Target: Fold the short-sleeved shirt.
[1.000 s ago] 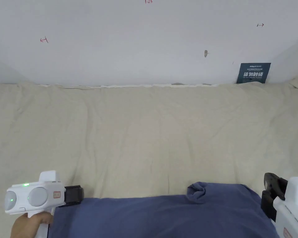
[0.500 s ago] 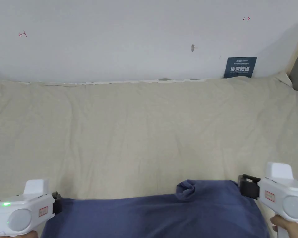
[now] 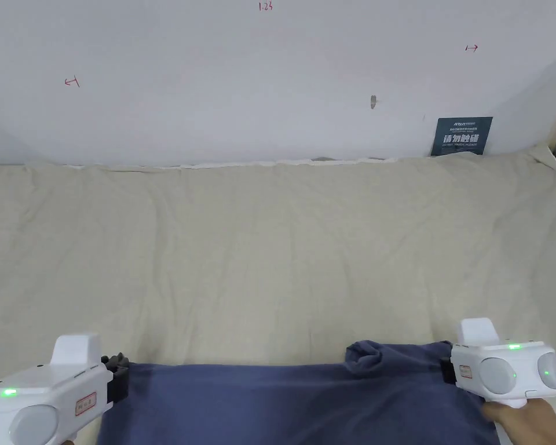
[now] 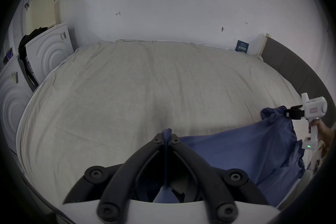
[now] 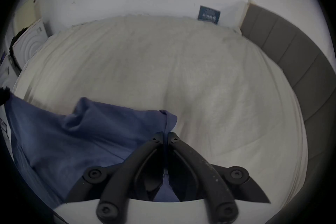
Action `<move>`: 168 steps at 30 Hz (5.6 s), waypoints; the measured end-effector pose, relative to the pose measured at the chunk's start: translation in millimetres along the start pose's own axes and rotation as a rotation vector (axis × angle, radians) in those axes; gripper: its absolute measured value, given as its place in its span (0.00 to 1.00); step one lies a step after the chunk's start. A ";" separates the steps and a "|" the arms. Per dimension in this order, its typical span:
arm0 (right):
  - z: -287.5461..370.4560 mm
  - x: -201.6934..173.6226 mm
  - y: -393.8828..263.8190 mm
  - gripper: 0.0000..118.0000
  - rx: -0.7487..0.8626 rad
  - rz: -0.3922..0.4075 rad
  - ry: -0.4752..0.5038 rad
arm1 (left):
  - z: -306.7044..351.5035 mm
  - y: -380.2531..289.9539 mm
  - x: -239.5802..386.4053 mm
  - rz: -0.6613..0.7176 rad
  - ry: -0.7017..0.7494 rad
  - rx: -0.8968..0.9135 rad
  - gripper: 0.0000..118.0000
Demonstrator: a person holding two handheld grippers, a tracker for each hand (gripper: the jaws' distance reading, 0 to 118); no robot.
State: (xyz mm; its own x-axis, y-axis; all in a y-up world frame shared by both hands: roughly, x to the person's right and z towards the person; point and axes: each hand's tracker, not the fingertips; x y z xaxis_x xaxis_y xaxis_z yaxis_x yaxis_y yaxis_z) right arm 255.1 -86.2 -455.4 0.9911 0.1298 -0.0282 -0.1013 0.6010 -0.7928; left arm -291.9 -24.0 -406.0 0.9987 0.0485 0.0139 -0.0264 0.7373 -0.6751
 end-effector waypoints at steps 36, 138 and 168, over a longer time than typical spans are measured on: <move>225.9 5.0 -225.0 0.60 0.102 -0.285 0.069 | 143.5 -165.1 -3.6 0.164 0.048 -0.175 0.97; 335.3 -42.4 -125.2 0.01 0.617 -0.107 -0.030 | 111.5 -119.4 146.3 0.019 -0.363 -0.271 0.07; 341.5 -24.9 -131.2 0.01 0.623 -0.133 -0.027 | 124.5 -151.4 154.6 -0.099 -0.094 -0.020 0.00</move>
State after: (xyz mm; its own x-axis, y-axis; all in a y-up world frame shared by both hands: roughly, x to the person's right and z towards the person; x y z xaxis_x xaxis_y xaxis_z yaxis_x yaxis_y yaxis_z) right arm 214.3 101.1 -142.7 0.9970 0.0373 0.0681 -0.0163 0.9582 -0.2856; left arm -138.9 -44.2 -209.8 0.9880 0.0399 0.1495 0.0737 0.7281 -0.6814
